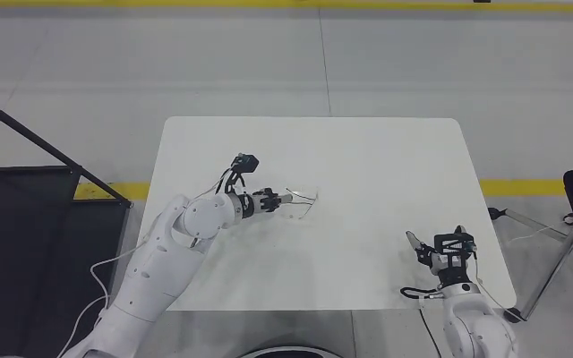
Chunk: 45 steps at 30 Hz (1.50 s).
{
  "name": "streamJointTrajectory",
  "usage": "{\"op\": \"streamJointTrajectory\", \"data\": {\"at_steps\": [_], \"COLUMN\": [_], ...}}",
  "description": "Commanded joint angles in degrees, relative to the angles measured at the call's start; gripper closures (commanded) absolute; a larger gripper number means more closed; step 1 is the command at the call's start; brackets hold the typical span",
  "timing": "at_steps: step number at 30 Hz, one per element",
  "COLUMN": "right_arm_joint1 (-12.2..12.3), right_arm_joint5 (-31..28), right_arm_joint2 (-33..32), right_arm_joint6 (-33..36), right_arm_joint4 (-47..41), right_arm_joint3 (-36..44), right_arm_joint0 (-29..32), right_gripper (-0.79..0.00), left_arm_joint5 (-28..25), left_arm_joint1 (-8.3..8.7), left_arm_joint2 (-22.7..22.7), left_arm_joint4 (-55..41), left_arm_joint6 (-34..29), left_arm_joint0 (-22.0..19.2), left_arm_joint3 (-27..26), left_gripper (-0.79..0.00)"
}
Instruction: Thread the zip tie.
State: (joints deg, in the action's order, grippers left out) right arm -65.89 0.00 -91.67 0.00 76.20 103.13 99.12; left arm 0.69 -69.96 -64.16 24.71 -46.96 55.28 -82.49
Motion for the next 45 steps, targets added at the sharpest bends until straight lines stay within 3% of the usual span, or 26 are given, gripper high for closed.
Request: {"op": "streamJointTrajectory", "data": {"at_steps": [1, 3, 13, 45], "right_arm_joint1": [0.0, 0.0, 0.0, 0.0], "right_arm_joint5": [0.0, 0.0, 0.0, 0.0], "right_arm_joint2": [0.0, 0.0, 0.0, 0.0], "right_arm_joint6": [0.0, 0.0, 0.0, 0.0], "right_arm_joint4": [0.0, 0.0, 0.0, 0.0], "right_arm_joint3": [0.0, 0.0, 0.0, 0.0], "right_arm_joint0": [0.0, 0.0, 0.0, 0.0], "right_gripper": [-0.785, -0.785, -0.785, -0.785], "left_arm_joint5": [0.1, 0.3, 0.5, 0.0], "left_arm_joint1": [-0.06, -0.15, -0.51, -0.7], "left_arm_joint2": [0.2, 0.5, 1.7, 2.8], "left_arm_joint4": [-0.3, -0.3, -0.9, -3.5], "left_arm_joint6": [0.0, 0.2, 0.5, -2.1], "left_arm_joint0": [-0.3, -0.7, -2.1, -4.2], "left_arm_joint3": [0.6, 1.3, 3.3, 6.2], "left_gripper": [-0.493, -0.428, -0.326, -0.182]}}
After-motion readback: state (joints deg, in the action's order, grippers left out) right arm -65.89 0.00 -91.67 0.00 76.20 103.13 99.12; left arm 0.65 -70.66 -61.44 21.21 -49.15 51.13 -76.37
